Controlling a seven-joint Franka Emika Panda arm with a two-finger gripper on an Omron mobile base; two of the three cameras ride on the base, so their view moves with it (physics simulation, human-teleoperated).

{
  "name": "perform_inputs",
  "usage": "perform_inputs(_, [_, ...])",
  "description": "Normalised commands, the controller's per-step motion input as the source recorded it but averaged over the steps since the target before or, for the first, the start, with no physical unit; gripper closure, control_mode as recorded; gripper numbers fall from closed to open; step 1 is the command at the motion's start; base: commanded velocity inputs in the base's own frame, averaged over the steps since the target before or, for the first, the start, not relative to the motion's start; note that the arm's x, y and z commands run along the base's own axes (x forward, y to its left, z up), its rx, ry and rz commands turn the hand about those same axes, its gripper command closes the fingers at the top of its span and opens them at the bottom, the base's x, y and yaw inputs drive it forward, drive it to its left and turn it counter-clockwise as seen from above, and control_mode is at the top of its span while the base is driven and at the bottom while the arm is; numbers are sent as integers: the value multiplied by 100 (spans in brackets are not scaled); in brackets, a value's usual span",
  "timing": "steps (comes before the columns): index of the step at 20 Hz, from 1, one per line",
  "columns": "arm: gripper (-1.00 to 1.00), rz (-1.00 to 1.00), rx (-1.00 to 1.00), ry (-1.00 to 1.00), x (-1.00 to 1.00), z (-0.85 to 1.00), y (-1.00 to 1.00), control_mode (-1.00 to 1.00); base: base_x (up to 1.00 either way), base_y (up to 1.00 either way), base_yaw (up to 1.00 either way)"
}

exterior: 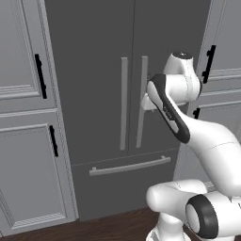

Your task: Take the strawberry from the fridge and place it on top of the pancake, located on the dining counter.

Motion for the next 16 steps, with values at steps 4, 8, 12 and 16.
perform_inputs(4, [-100, 0, 0, 0, 0, 0, 0, 100, 0, -8, 0])
perform_inputs(8, [-100, 0, 0, 0, 0, 0, 0, 100, 0, 0, 0])
perform_inputs(12, [-100, 0, 0, 0, 16, -1, 0, -100, 3, 0, 0])
perform_inputs(16, [-100, 0, 0, -17, 91, -7, -3, -100, 0, 0, 0])
